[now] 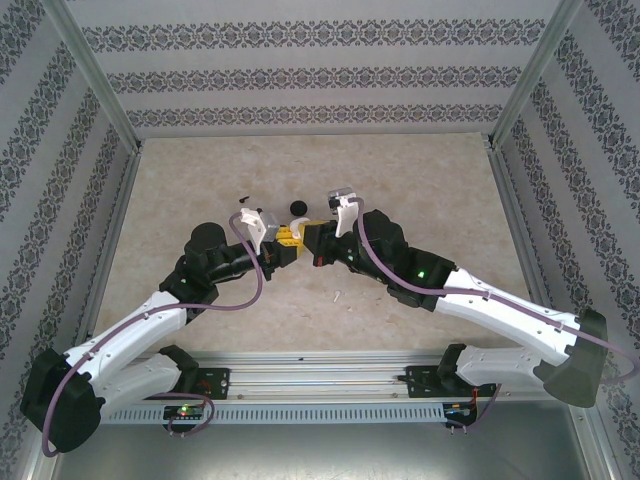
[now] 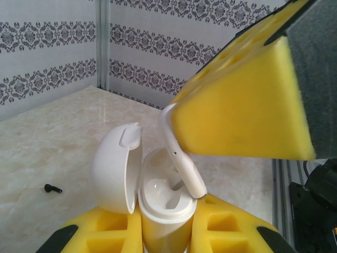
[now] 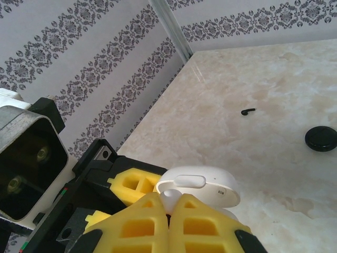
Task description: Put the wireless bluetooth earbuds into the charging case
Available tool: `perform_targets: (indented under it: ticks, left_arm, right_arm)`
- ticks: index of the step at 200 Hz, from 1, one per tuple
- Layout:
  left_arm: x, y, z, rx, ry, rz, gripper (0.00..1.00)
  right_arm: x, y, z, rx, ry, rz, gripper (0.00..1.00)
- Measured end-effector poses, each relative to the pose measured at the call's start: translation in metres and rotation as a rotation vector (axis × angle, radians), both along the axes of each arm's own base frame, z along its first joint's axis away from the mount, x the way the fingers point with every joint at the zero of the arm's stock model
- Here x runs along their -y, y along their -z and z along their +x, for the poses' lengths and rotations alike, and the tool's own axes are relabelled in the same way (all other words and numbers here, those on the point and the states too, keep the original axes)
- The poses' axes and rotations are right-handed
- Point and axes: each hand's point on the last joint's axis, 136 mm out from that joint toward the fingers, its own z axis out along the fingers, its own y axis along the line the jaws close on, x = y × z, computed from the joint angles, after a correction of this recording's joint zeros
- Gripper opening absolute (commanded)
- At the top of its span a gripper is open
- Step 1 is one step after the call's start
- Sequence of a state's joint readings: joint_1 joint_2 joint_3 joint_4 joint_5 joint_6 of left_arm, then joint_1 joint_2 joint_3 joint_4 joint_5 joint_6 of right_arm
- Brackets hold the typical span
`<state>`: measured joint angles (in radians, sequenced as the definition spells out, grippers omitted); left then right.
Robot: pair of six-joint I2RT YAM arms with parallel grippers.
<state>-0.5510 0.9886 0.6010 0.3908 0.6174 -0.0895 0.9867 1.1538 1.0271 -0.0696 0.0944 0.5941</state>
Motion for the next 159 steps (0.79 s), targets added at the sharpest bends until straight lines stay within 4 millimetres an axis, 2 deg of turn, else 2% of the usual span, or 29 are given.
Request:
perform_targets:
  ticks: [159]
  left_arm:
    - [0.0045,0.0000,-0.0032,0.002,0.013,-0.001,0.08]
  right_arm:
    - [0.0068,0.0036,0.0024,0.023,0.026,-0.021,0.02]
